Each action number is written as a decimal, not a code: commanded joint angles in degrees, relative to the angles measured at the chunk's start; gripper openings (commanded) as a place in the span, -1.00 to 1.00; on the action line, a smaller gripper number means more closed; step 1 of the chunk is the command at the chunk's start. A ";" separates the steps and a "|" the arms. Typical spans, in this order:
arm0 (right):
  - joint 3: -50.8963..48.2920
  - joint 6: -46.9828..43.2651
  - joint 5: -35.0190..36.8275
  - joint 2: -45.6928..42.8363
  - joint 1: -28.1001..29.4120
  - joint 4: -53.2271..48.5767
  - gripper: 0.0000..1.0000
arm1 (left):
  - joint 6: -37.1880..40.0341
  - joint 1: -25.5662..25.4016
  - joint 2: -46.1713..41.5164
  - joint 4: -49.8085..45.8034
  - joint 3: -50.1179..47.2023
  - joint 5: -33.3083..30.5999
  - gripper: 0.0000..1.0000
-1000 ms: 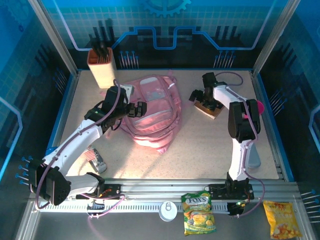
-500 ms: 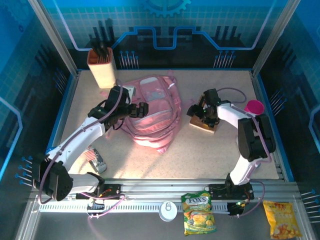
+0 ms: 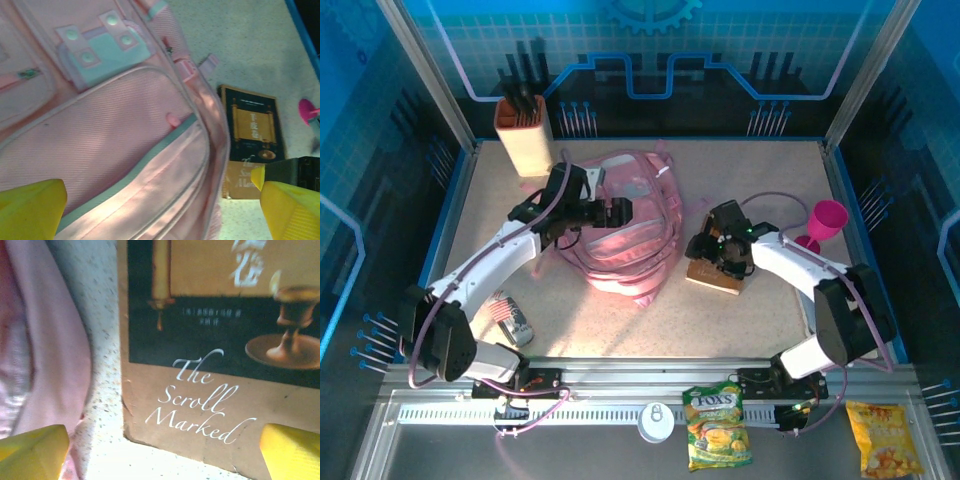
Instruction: Pack the student bag
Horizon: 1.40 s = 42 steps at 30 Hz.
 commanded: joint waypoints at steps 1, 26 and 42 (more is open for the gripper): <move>3.30 -2.76 3.17 -1.12 -3.13 -2.32 0.94 | -3.64 -2.62 2.55 1.90 2.79 4.78 0.98; -1.86 -5.68 -7.64 5.81 -13.78 -0.47 0.54 | -12.89 -21.67 34.32 -7.33 27.90 2.39 0.38; -3.81 -6.38 -7.35 -0.07 -16.10 -0.52 0.21 | -13.21 -22.37 47.48 -13.47 39.00 -0.64 -0.12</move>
